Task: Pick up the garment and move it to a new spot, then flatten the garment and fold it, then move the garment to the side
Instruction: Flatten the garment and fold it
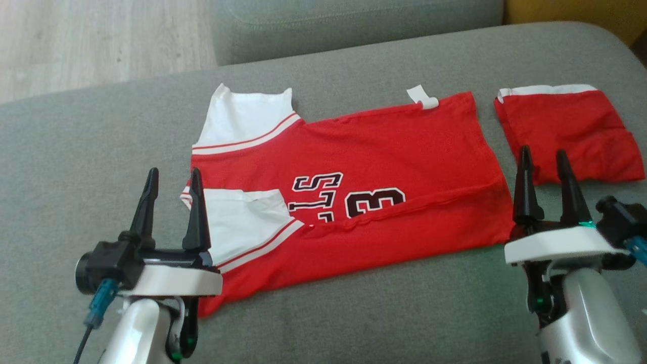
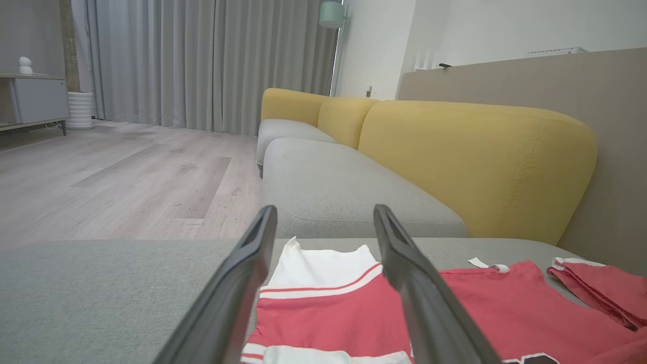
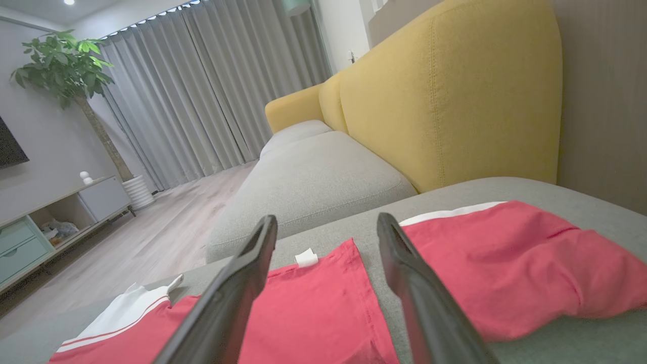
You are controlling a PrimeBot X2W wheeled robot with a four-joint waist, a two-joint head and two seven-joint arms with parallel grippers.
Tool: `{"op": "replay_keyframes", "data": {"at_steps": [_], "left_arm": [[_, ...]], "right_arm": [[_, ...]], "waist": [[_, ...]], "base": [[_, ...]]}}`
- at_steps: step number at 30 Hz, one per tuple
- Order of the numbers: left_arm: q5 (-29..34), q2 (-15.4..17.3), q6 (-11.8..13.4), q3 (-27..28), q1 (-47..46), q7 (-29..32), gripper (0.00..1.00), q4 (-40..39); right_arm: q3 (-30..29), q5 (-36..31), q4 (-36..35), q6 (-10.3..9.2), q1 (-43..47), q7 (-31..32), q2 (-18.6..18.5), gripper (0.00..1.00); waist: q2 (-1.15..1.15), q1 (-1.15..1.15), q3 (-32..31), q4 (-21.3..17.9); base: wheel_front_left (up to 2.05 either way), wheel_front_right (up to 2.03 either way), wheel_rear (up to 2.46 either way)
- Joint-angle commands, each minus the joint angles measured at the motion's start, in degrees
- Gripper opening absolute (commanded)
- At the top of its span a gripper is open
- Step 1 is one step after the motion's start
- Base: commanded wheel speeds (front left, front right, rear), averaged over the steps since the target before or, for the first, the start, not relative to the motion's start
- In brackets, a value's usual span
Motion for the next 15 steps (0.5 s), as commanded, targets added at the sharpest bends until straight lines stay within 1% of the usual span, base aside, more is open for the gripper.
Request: {"op": "replay_keyframes", "data": {"at_steps": [1,5,8,10,12,13,15], "left_arm": [[0.79,0.37,-0.59,2.22,-2.57,-0.63,1.00,-1.90],[2.03,0.24,-1.64,2.45,-4.15,-0.67,1.00,-2.08],[3.00,1.59,-2.66,2.13,-7.29,-0.25,1.00,-0.87],[3.90,3.44,-3.99,1.43,-11.04,1.97,1.00,0.25],[4.14,5.84,-5.84,0.83,-15.80,5.35,1.00,1.69],[4.26,7.30,-6.67,0.45,-18.38,7.32,1.00,2.49],[3.58,10.22,-8.03,-0.58,-23.73,13.18,1.00,4.91]], "right_arm": [[1.86,-0.06,-3.42,-0.04,-0.18,-0.59,0.04,1.00],[2.12,0.00,-6.57,-0.04,0.87,-0.62,0.04,1.00],[1.96,0.19,-7.92,-0.04,0.55,-0.63,0.04,1.00],[1.83,0.34,-8.69,-0.04,-0.09,-0.63,0.04,1.00],[2.15,0.57,-9.18,-0.04,-1.02,-0.63,0.04,1.00],[2.48,0.69,-9.33,-0.04,-1.58,-0.63,0.04,1.00],[3.03,1.17,-9.86,-0.04,-2.98,-0.64,0.04,1.00]], "waist": [[0.00,-0.01,0.72,-0.25],[0.00,-0.01,2.41,-0.47],[0.00,-0.01,4.10,-0.78],[0.00,-0.01,5.70,-0.97],[0.00,-0.01,7.34,-1.60],[0.00,-0.01,8.18,-2.04],[0.00,-0.01,10.08,-3.04]], "base": [[0.00,0.00,0.00],[0.00,0.00,0.00],[0.00,0.00,0.00],[0.00,0.00,0.00],[0.00,0.00,0.00],[0.00,0.00,0.00],[0.00,0.00,0.00]]}}
